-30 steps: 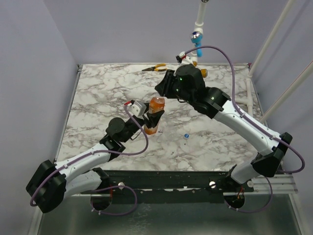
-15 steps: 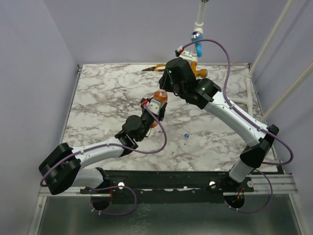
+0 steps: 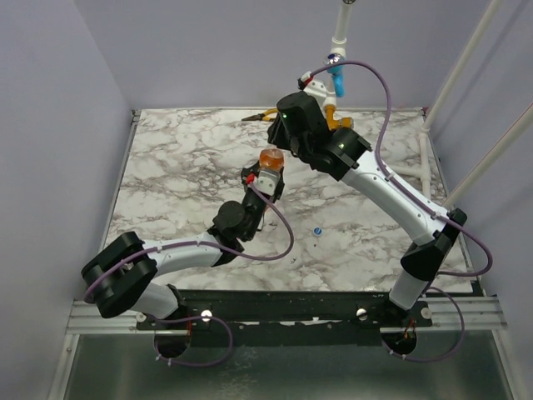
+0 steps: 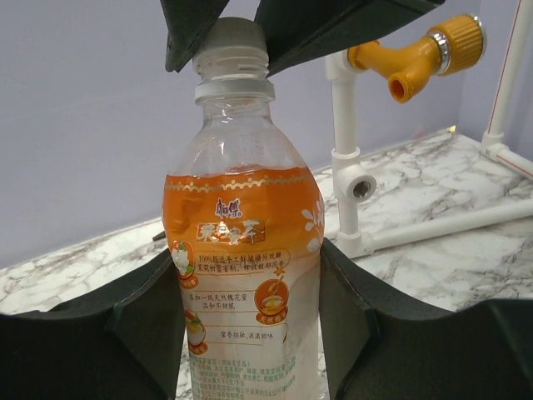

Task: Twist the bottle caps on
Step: Screw the bottle cap onto the plastic bottle.

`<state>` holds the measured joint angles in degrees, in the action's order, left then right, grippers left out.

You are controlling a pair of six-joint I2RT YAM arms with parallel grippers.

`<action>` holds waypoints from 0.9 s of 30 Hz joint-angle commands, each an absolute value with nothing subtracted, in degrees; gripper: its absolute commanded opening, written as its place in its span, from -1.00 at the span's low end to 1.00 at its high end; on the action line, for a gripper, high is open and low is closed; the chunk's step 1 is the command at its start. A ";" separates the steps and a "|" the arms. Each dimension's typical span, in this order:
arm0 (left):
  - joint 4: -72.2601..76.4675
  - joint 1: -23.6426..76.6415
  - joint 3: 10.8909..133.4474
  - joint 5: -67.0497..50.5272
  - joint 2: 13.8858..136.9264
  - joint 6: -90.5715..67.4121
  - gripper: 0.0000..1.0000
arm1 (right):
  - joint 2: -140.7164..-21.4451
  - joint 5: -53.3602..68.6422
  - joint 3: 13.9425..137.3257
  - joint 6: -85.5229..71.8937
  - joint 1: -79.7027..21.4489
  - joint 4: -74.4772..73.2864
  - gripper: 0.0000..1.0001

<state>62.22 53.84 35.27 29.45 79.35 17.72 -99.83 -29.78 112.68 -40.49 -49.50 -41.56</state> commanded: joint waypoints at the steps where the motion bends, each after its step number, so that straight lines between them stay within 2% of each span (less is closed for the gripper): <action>1: 76.14 55.37 36.66 22.04 77.07 16.51 -0.47 | -102.04 -25.92 111.76 -40.49 -51.15 -44.22 -0.67; 10: 59.61 55.20 31.64 12.22 67.74 6.34 -0.46 | -97.91 -23.43 112.78 -34.80 -51.06 -43.25 -0.61; 20: 53.09 54.74 27.08 9.62 61.19 -0.45 -0.46 | -91.32 -19.82 106.14 -32.52 -51.07 -36.34 -0.61; 27: 48.70 50.49 25.37 -1.93 57.06 -10.63 -0.46 | -86.10 -13.45 100.01 -30.38 -51.07 -30.87 -0.61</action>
